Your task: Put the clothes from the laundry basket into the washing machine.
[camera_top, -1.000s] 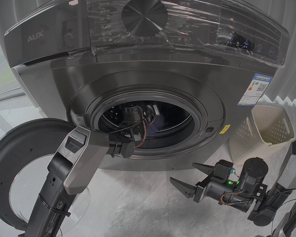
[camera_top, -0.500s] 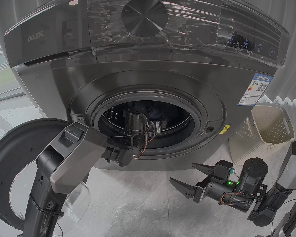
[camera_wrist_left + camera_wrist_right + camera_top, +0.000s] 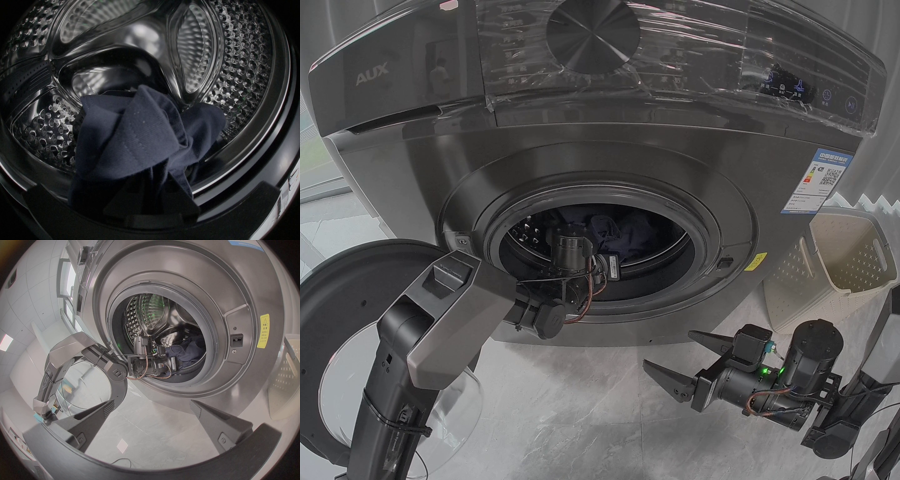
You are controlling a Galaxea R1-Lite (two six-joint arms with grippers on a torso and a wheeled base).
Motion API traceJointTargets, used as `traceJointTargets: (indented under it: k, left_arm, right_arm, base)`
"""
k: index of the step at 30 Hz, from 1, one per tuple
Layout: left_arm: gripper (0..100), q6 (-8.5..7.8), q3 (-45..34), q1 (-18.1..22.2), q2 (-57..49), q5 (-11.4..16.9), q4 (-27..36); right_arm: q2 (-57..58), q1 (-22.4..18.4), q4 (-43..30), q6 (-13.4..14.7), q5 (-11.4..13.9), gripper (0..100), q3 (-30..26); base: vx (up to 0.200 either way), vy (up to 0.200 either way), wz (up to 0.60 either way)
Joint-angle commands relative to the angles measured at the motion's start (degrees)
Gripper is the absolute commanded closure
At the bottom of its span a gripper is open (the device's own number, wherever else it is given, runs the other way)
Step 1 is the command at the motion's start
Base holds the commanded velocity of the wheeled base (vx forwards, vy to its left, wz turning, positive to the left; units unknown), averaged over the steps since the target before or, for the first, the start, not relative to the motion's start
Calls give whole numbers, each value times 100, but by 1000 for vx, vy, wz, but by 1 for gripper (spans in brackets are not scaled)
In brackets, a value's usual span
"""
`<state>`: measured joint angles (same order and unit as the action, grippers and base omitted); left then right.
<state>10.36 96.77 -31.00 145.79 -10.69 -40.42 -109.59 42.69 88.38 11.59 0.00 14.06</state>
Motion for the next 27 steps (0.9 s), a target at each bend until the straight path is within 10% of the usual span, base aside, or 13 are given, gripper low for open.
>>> traceJointTargets:
  k: [1,6,18,19,27]
  left_arm:
    - [100,62,554,15,231,-21,-53]
    - [100,273,1782,41,653,-144,-282]
    - [100,256,1782,103,723,-197,-879]
    - [0,247,1782,103,714,-197,-871]
    - [0,282,1661,50,547,-205,-818]
  right_arm:
    - [-9,11,4,1,0,0,1]
    - [-1,-6,4,1,0,0,9]
    - [-1,2,4,1,0,0,1]
    - [-1,-6,4,1,0,0,1]
    - [-1,-24,4,1,0,0,1]
  base:
    - [0,0,0]
    - [0,0,0]
    - [0,0,0]
    - [0,0,0]
    - [0,0,0]
